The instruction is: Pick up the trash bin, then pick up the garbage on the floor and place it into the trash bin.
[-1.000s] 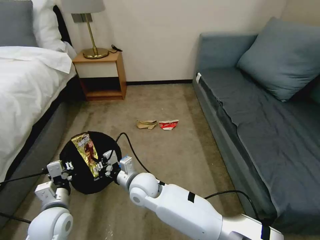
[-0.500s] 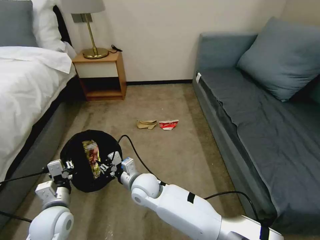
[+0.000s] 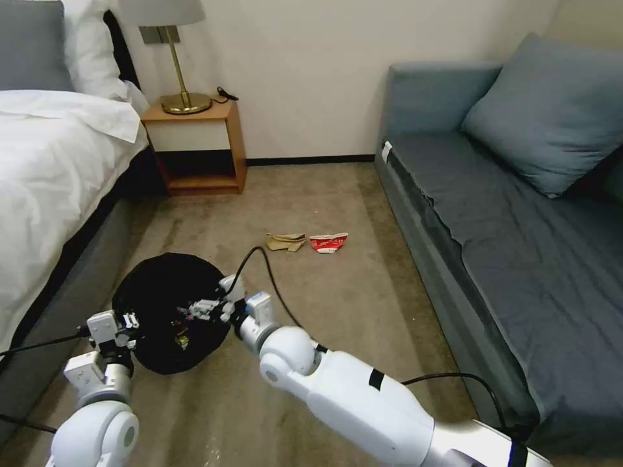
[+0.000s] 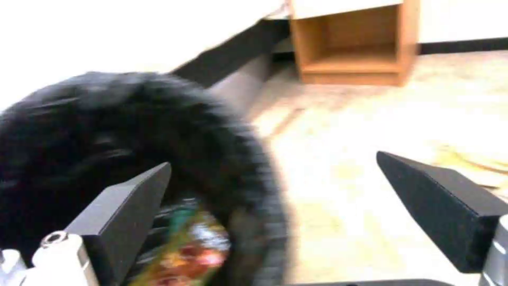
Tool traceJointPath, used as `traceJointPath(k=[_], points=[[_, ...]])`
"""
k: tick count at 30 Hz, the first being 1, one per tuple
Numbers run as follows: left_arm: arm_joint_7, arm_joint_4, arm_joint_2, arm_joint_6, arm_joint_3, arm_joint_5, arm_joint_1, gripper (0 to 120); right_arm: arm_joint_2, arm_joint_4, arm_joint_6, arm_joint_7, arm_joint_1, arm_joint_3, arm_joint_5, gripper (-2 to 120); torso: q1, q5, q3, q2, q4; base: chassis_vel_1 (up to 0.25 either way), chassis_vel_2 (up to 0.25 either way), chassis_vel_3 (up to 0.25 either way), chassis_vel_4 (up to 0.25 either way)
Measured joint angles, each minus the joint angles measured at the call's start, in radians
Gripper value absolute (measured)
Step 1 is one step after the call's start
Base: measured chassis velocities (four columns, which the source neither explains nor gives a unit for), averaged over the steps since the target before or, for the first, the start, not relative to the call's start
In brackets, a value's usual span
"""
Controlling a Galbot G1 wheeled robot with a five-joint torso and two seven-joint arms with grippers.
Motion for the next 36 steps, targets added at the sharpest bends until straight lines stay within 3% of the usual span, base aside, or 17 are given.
traceJointPath(k=[12,36], points=[[-0.002,0.012,0.003,-0.002,0.001,0.0,-0.012,7,-0.024,-0.126,-0.032,0.034,-0.005,0.118,-0.038,100,0.0,0.0,0.0,0.0,-0.0001,0.0,0.0,0.0,0.0],[-0.002,0.018,0.011,-0.01,0.005,-0.002,-0.01,7,-0.032,-0.152,0.005,0.007,-0.021,0.136,-0.047,100,0.0,0.0,0.0,0.0,0.0001,-0.002,0.001,0.002,-0.002]])
